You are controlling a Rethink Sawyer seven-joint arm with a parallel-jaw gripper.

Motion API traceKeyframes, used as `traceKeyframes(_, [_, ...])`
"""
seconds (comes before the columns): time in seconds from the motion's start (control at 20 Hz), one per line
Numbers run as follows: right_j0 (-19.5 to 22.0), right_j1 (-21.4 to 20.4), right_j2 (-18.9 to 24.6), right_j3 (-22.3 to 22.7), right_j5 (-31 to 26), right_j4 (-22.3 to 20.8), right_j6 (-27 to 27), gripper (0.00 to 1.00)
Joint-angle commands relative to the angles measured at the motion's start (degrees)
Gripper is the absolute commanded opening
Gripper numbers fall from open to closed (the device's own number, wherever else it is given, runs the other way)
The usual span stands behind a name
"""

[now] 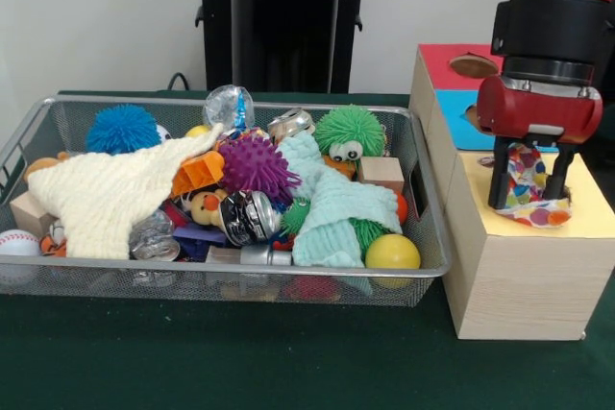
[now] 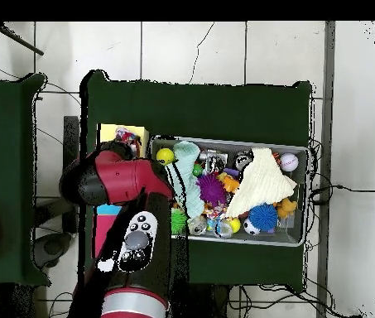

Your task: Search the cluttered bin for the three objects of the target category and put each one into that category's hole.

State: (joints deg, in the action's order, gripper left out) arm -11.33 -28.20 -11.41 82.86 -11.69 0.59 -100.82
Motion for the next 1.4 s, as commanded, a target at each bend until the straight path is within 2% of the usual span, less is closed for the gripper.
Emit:
traceKeyframes(0.05, [2.69, 4.1, 4.41, 4.58, -10.41, -1.84, -3.15, 1.0])
traceKeyframes(0.5, [2.7, 2.47, 4.51, 5.27, -12.17, -1.56, -3.22, 1.0])
traceKeyframes(0.85, [2.42, 0.2, 4.43, 5.46, -17.33, -0.27, -3.67, 1.0])
traceKeyframes(1.25, [1.62, -4.99, 4.49, 6.6, -24.29, 1.08, -5.02, 1.0])
traceKeyframes(1.4, [1.61, -5.27, 4.57, 6.31, -25.41, 1.22, -5.55, 1.0])
